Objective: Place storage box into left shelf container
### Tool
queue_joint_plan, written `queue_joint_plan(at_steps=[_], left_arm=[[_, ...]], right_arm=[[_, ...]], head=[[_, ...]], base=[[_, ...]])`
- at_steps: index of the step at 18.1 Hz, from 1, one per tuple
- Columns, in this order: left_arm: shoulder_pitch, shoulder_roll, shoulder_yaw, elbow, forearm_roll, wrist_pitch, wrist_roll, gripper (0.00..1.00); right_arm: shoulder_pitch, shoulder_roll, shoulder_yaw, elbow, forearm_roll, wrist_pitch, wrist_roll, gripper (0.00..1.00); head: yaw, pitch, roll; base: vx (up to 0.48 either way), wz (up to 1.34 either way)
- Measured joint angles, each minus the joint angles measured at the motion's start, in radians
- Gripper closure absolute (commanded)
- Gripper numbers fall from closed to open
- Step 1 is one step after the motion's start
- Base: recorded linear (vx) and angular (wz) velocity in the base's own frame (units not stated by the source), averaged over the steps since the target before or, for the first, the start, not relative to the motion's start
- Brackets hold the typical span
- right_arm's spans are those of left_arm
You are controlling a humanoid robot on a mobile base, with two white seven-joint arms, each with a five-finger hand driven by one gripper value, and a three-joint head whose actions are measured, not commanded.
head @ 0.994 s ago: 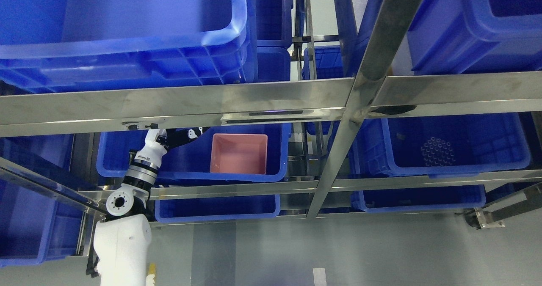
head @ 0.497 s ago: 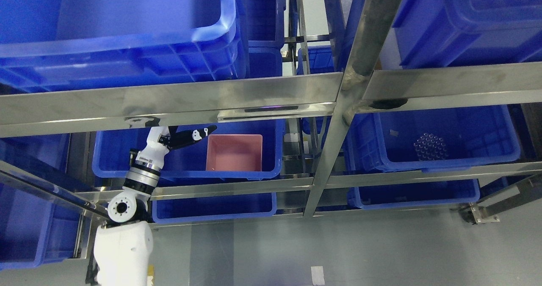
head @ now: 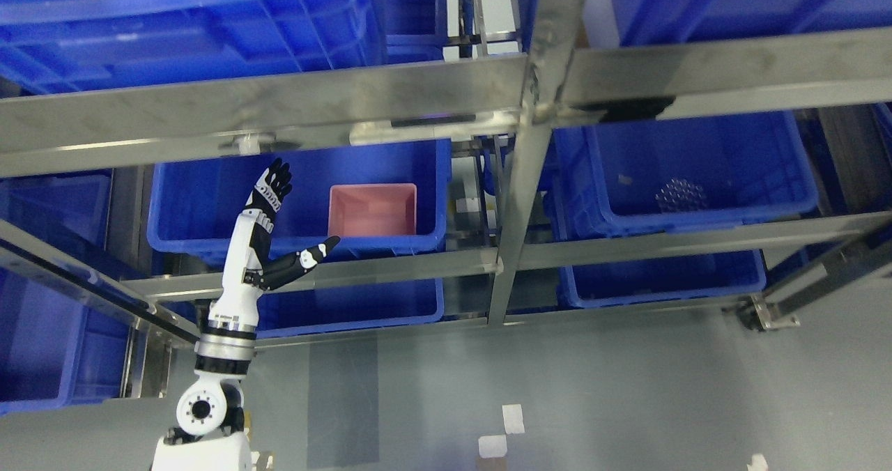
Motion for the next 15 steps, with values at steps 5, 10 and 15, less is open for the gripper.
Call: queue_joint_plan(at_steps=[5,10,15], left_arm=[[0.056,0.000,-0.021,-0.099,0.001,-0.028,0.217,0.01],[0.077,0.000,-0.032,-0.160,0.038,0.105,0.220,0.01],[0.084,0.000,-0.054,-0.194,0.064,0.134,0.167,0.01]], right_arm=[[0.000,0.000,0.000,0.000,0.000,0.000,0.000,0.00],[0.000,0.000,0.000,0.000,0.000,0.001,0.000,0.00],[0.000,0.000,0.000,0.000,0.000,0.003,0.000,0.00]], head=[[0.0000,0.000,0.000],[0.0000,0.000,0.000],[0.0000,0.000,0.000]], base=[[-0.211,0.13],[-0.095,0.14],[-0.040,0.07]])
